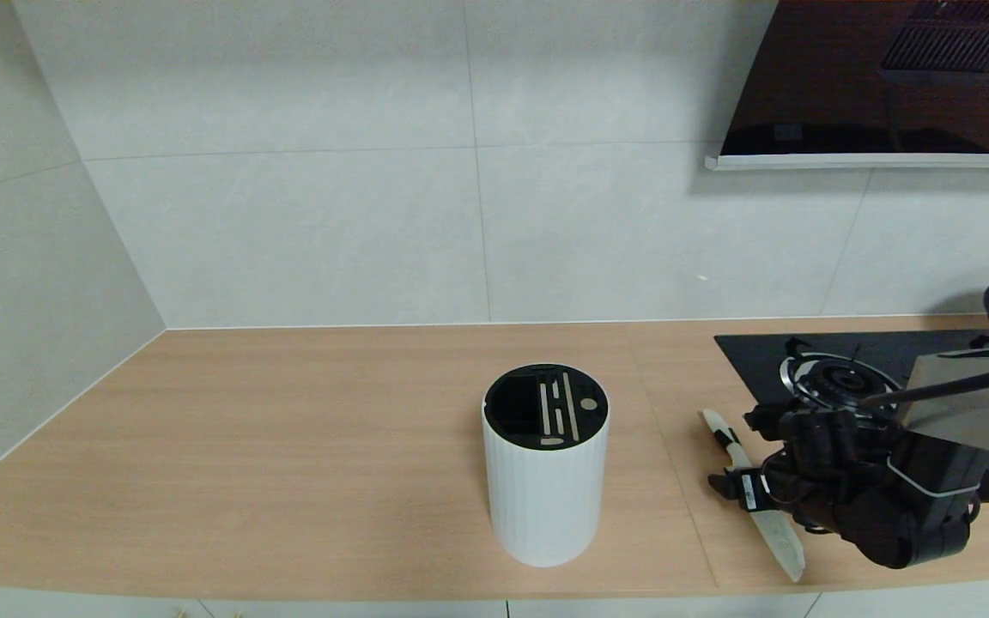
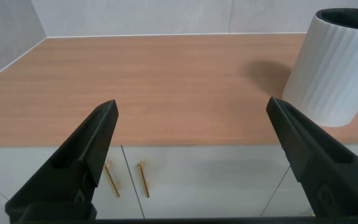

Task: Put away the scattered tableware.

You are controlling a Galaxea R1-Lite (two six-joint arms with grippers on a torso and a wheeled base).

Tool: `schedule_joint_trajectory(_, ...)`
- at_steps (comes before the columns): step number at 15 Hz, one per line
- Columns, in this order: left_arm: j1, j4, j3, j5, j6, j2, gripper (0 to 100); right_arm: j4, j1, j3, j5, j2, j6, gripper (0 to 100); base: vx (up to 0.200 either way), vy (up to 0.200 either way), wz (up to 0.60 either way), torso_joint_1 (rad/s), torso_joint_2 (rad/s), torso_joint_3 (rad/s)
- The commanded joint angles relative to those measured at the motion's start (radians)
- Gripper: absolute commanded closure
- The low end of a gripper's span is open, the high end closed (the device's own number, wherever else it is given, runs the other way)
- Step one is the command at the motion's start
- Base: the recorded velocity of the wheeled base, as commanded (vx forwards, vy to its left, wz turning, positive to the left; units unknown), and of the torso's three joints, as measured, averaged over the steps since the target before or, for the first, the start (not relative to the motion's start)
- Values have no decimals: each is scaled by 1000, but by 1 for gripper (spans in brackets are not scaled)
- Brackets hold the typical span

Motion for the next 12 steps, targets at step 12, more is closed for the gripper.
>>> schedule_joint_trajectory(12, 1, 0, 0, 0, 0, 2, 0, 2, 18, 10, -41, -109, 6, 100, 0, 0, 0, 0, 0, 0)
